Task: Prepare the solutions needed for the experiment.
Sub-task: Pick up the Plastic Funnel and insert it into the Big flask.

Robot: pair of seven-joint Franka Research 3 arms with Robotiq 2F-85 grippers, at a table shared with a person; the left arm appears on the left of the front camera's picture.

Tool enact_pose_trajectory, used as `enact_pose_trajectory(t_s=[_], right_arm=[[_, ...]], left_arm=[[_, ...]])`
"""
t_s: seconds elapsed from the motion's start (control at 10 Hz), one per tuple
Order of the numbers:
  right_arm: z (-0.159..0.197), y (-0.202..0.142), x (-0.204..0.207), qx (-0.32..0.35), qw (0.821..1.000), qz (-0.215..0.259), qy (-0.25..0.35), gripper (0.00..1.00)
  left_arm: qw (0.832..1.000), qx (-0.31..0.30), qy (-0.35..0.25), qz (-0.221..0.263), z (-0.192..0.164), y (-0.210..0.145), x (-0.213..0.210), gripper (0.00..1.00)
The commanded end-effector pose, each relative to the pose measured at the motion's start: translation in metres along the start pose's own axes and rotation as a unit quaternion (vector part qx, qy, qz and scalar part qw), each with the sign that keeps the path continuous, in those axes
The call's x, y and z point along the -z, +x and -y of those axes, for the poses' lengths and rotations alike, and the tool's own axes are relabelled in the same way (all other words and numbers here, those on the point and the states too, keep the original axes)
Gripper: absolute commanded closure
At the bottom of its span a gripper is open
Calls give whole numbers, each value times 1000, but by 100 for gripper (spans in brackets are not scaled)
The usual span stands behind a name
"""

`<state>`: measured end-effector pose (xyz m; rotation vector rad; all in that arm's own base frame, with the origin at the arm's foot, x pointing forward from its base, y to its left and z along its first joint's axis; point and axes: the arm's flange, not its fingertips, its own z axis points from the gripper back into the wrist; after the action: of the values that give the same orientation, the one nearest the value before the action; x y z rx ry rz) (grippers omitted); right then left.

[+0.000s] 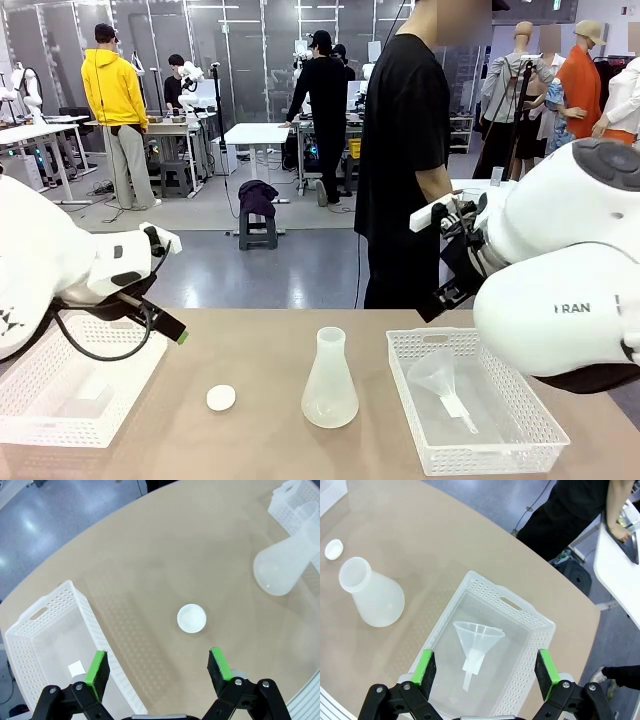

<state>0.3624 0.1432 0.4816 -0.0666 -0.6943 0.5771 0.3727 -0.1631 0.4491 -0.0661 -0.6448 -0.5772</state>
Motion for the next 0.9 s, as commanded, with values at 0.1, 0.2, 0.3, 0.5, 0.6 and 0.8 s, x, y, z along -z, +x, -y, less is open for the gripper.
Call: enact_pose_trajectory(t_s=[0.1, 0.2, 0.3, 0.5, 0.6, 0.8], right_arm=[[-14, -4, -10, 47, 998, -26, -45, 0], [-16, -5, -9, 18, 999, -16, -43, 0], [-5, 1, -13, 18, 1000, -8, -18, 0], [-5, 1, -13, 18, 1000, -8, -18, 0], [-7, 1, -13, 20, 999, -11, -23, 0], [6, 2, 0, 146, 987, -12, 70, 0]], left_arm=[[999, -40, 0, -1, 14, -16, -30, 0], [1000, -15, 9, -8, 12, -17, -30, 0], [1000, -17, 2, 8, 9, 6, -23, 0], [1000, -17, 2, 8, 9, 6, -23, 0], [1000, -17, 2, 8, 9, 6, -23, 0], [990, -90, -94, 48, -8, 7, -28, 0]])
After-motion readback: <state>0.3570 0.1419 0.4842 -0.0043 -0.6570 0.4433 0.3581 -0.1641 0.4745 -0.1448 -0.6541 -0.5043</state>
